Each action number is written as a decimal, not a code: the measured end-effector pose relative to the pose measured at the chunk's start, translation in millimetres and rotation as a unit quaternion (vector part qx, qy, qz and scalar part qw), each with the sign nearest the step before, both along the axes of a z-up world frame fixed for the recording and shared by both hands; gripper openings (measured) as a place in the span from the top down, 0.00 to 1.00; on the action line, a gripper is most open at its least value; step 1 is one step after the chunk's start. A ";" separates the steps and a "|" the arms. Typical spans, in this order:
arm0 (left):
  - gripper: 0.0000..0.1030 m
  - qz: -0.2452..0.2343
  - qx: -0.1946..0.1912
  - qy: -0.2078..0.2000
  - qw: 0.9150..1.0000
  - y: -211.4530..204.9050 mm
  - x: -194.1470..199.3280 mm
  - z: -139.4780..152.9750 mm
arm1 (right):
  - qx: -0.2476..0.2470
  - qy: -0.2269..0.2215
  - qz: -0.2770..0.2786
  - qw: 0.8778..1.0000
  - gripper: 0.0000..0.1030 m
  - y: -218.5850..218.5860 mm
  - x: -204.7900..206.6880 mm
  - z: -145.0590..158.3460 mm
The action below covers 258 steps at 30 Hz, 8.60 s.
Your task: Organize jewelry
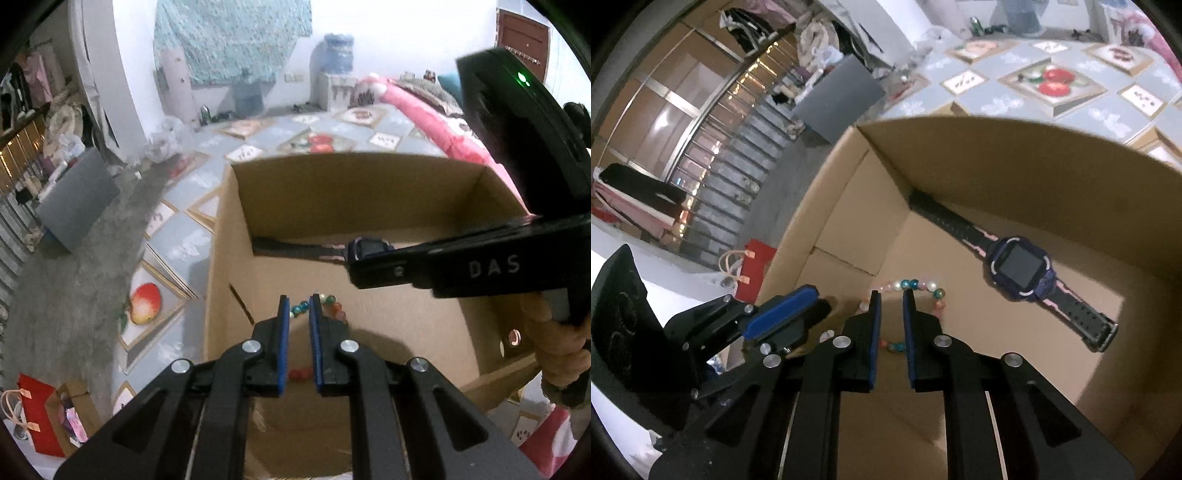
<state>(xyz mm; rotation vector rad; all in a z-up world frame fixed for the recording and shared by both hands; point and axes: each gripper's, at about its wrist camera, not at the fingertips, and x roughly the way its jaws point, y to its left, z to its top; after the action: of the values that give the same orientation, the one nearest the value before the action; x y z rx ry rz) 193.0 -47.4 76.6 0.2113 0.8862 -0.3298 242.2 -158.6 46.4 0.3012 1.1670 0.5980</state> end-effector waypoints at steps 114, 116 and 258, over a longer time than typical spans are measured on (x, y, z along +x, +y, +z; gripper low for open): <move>0.81 0.048 -0.160 0.052 0.985 85.0 -91.9 -75.9 | 0.051 -0.072 -0.110 0.990 0.61 -103.3 -194.5 -71.2; 0.79 0.046 -0.158 0.032 0.986 83.7 -97.2 -69.9 | 0.036 -0.074 -0.114 0.990 0.61 -102.6 -193.7 -68.8; 0.97 -0.104 -0.116 -0.101 0.983 1.9 -141.7 14.4 | -0.143 -0.334 -0.115 0.925 0.91 -20.1 -221.4 37.9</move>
<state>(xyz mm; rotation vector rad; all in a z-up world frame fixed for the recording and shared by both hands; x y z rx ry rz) 51.3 -45.5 91.1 0.1176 0.6196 -0.5923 20.8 -178.7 84.2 -0.0262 0.5325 0.2760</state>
